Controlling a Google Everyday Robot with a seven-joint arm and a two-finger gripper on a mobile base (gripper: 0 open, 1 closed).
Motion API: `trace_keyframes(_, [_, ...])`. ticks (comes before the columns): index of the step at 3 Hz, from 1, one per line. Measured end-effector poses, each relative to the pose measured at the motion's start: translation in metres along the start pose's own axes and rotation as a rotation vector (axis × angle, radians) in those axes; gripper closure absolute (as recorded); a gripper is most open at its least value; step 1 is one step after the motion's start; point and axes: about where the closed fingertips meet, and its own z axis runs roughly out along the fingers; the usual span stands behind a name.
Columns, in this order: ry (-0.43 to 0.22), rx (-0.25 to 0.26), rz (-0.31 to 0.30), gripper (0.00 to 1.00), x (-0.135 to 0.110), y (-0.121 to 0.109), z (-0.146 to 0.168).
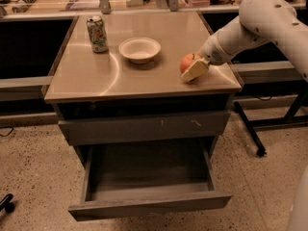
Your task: Place apple into middle drawer
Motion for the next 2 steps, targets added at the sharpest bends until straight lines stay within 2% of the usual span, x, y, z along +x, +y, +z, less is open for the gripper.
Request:
trace_keyframes(1, [0.000,0.000,0.000,0.62,0.000,0.000,0.000])
trace_keyframes(2, [-0.006,-0.029,-0.037,0.86,-0.004,0.023,-0.018])
